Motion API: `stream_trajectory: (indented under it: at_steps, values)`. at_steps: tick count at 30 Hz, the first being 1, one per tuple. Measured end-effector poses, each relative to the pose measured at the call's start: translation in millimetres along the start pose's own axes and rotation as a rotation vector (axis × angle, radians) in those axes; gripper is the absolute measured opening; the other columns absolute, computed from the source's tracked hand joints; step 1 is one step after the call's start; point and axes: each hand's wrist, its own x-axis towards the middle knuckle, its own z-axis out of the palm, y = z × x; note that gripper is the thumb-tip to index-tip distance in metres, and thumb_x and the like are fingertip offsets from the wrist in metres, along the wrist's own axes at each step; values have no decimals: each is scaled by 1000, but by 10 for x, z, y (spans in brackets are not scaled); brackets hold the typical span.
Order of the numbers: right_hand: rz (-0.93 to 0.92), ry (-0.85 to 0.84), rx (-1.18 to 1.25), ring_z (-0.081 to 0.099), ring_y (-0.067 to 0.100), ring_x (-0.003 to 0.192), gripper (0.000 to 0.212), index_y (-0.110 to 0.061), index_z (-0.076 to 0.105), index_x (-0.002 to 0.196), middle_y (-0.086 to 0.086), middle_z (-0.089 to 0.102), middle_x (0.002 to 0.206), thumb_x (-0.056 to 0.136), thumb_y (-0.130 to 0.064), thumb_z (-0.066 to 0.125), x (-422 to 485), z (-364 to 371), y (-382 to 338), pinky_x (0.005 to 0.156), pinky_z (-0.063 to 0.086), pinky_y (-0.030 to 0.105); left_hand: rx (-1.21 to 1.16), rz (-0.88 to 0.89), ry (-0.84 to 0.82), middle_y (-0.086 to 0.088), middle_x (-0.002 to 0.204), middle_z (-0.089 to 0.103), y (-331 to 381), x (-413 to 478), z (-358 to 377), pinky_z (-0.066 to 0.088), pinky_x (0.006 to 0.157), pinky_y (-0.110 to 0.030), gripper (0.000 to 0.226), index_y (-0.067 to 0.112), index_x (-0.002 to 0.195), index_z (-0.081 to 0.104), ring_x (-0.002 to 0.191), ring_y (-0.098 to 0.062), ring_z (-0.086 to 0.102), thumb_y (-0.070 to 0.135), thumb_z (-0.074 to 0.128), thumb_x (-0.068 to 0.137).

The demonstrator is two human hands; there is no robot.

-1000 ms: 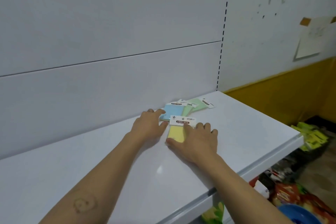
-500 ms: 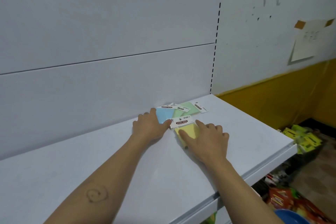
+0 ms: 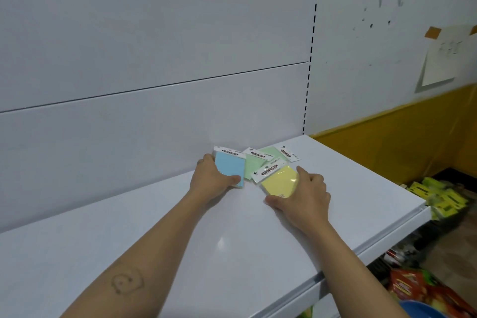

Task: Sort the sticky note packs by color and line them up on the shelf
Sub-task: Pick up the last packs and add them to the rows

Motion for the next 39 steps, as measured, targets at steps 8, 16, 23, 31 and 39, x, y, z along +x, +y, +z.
stream_trajectory:
  at_steps: [8,16,23,31,39]
  values:
    - [64,-117,125,55,23,101,40,-22,57,118,5,60,116,80,-31,67,95,-182,-97,85,40,33,-210,12,14,2,81,61,-151,-187,-302,39,54,-23,19,16,93,54,70,-10,58,23,67,82]
    - [123,-294,706,67,22,76,21,-7,61,107,11,67,92,88,0,59,57,-308,-409,60,55,32,-347,-10,15,-1,71,69,-377,-444,-802,45,49,-23,14,16,84,56,59,-15,62,11,66,76]
    - [-52,-376,758,65,28,83,18,-13,68,86,13,69,92,78,2,68,-188,79,-1046,82,53,43,-321,-22,154,0,67,69,-710,-712,-1454,44,50,-21,14,16,82,56,48,-7,59,11,67,76]
    - [-226,-543,767,69,28,81,18,-13,68,88,11,71,87,76,-1,72,-520,636,-1871,74,55,41,-286,-103,347,7,58,66,-1299,-1300,-2361,49,61,-29,17,19,83,56,62,-18,66,14,70,74]
    - [-388,-763,768,71,28,78,19,-15,70,87,11,71,82,75,0,73,-1113,1099,-2610,79,58,47,-244,-181,538,14,46,53,-1840,-1928,-2997,50,63,-32,23,22,81,54,62,-19,65,8,72,77]
